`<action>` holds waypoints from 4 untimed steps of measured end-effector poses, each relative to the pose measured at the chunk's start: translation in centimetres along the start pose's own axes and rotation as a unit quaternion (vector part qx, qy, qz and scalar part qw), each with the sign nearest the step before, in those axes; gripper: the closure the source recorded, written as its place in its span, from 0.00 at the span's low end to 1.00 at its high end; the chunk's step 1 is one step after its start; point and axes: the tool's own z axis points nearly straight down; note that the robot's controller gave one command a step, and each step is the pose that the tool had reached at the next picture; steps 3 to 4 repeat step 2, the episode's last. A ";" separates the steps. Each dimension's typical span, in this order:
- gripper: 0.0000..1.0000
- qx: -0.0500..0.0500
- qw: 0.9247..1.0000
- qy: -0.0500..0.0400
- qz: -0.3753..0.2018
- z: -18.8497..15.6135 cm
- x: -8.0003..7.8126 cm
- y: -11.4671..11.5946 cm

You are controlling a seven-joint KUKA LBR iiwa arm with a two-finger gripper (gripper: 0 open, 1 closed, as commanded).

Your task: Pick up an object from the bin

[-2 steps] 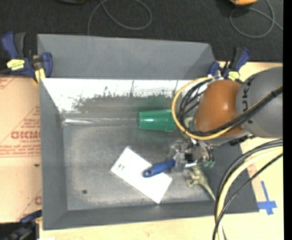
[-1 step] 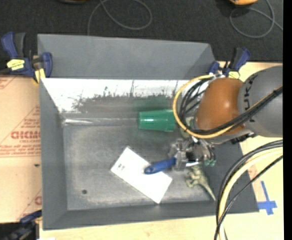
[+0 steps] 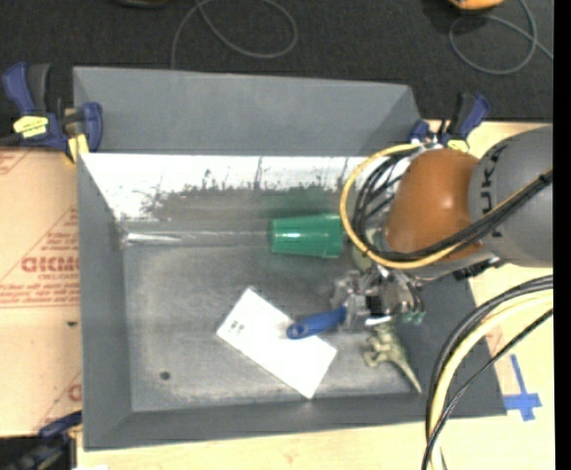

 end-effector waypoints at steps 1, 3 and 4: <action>1.00 0.000 1.000 0.001 0.000 -1.3 0.0 0.0; 1.00 0.000 1.000 0.002 0.000 -3.1 0.1 0.0; 1.00 0.000 1.000 0.002 0.000 -3.1 0.1 0.0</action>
Offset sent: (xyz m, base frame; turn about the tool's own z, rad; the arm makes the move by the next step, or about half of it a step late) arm 0.0000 0.0000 0.0764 0.0000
